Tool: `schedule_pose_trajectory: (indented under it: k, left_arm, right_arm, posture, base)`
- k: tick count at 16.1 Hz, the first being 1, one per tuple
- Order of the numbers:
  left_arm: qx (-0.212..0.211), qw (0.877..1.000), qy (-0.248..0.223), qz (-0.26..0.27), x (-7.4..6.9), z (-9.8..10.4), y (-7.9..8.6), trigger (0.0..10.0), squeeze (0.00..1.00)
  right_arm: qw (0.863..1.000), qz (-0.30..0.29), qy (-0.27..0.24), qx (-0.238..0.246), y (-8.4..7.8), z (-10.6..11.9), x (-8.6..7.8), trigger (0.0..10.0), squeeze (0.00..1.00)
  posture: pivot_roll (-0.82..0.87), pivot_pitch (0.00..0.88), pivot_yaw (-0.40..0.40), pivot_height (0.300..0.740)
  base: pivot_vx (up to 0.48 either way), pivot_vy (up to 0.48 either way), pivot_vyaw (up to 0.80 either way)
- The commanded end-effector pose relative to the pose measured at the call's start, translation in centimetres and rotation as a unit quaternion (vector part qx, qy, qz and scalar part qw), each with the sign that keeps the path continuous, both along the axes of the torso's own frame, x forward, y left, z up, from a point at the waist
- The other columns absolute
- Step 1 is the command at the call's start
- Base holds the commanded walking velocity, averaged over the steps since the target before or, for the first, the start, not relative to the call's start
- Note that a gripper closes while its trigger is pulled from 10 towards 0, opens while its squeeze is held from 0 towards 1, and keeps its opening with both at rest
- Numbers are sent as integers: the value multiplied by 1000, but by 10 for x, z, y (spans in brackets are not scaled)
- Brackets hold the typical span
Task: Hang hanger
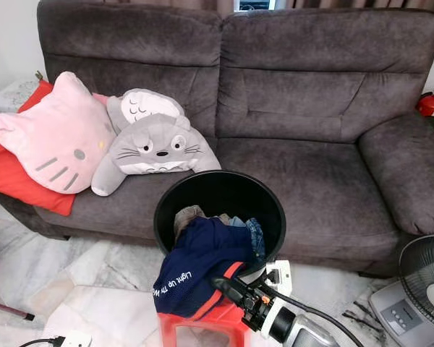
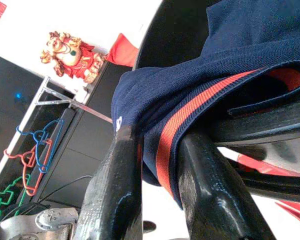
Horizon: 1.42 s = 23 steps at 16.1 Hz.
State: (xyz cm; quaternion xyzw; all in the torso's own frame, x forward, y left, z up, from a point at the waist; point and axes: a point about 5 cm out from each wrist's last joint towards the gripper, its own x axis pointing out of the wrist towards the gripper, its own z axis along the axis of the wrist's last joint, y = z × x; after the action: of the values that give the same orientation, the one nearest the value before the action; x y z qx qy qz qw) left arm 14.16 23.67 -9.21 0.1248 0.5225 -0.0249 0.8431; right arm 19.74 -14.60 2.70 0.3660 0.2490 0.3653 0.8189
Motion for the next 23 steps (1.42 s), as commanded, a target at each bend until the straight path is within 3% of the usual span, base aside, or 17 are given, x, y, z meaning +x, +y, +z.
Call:
schedule_pose_trajectory:
  k: [1, 15, 16, 17, 23]
  left_arm:
    - [8, 1000, 6, -12, 0, 0, 2, 10000, 0]
    - [8, 1000, 6, -12, 0, 0, 2, 10000, 0]
    - [7, 1000, 6, -12, 0, 0, 2, 10000, 0]
    - [7, 1000, 7, -13, 0, 0, 2, 10000, 0]
    - [9, 1000, 7, -15, 0, 0, 2, 10000, 0]
  right_arm:
    - [1000, -6, 15, -15, -1, -5, 0, 10000, 0]
    - [1000, -6, 15, -15, -1, -5, 0, 10000, 0]
    - [1000, -4, 4, 1, 0, 1, 4, 0, 0]
    - [1000, -5, -12, 18, 0, 9, 10, 0, 0]
    - [998, -31, -56, 16, -5, 28, 21, 0, 0]
  posture:
    - [-23, 0, 28, 732]
    - [-23, 0, 28, 732]
    - [-18, 0, 26, 732]
    - [-20, 0, 27, 732]
    - [-21, 0, 27, 732]
  base:
    - [0, 0, 0]
    - [0, 0, 0]
    - [0, 0, 0]
    - [0, 0, 0]
    - [0, 0, 0]
